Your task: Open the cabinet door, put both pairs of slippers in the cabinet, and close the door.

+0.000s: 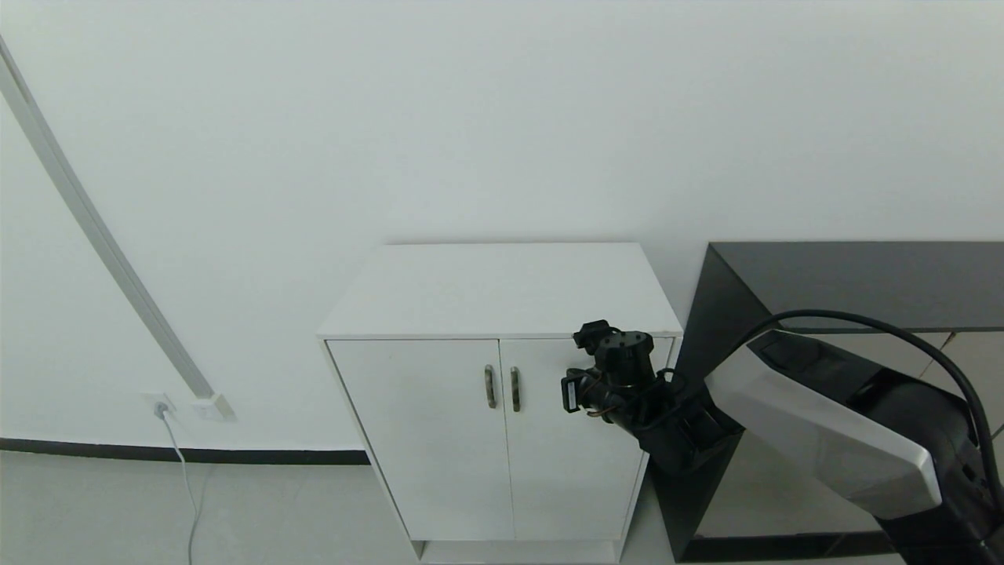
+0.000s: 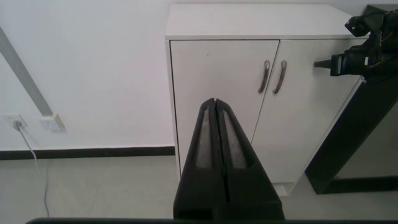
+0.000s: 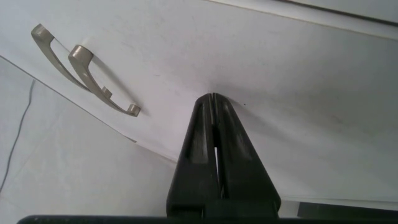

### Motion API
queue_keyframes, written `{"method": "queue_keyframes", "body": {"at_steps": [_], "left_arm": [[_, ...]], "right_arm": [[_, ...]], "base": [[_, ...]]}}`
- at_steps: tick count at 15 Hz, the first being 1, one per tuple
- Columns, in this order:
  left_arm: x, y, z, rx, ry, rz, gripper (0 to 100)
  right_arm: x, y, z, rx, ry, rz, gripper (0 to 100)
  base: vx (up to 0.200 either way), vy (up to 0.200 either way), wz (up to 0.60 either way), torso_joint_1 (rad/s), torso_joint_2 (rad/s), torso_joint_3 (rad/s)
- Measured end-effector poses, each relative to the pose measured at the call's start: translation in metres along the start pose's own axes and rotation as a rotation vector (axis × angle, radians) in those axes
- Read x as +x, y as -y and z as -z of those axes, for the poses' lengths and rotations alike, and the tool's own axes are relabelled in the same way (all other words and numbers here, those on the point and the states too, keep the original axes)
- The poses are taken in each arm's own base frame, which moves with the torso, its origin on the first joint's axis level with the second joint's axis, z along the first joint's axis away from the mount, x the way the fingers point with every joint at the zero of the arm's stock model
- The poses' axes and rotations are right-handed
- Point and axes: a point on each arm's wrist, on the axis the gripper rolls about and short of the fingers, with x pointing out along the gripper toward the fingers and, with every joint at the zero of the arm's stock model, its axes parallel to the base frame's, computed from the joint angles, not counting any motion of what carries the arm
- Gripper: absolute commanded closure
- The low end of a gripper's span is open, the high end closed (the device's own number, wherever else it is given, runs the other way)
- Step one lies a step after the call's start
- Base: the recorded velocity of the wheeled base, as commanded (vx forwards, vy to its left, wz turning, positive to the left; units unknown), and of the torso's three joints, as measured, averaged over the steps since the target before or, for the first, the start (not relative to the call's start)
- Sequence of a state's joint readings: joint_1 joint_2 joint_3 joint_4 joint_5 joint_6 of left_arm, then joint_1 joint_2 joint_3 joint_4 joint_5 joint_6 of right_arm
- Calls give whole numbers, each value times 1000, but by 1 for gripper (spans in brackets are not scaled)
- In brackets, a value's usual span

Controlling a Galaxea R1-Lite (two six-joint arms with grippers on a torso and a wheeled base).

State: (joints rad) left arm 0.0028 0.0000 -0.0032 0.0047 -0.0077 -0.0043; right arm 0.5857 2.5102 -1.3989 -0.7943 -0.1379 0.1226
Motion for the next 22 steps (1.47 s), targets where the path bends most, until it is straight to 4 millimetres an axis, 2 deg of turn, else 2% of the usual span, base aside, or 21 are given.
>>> {"method": "queue_keyframes", "body": {"at_steps": [16, 19, 22], "left_arm": [[0, 0, 0, 0, 0, 0, 100], [0, 0, 0, -1, 0, 0, 100], [0, 0, 0, -1, 0, 0, 100]], "right_arm": [[2, -1, -5, -15, -7, 4, 100], [-8, -2, -2, -18, -23, 2, 100], [-30, -2, -2, -19, -14, -6, 100]], "base": [[0, 0, 0, 0, 0, 0], [0, 0, 0, 0, 0, 0], [0, 0, 0, 0, 0, 0]]}}
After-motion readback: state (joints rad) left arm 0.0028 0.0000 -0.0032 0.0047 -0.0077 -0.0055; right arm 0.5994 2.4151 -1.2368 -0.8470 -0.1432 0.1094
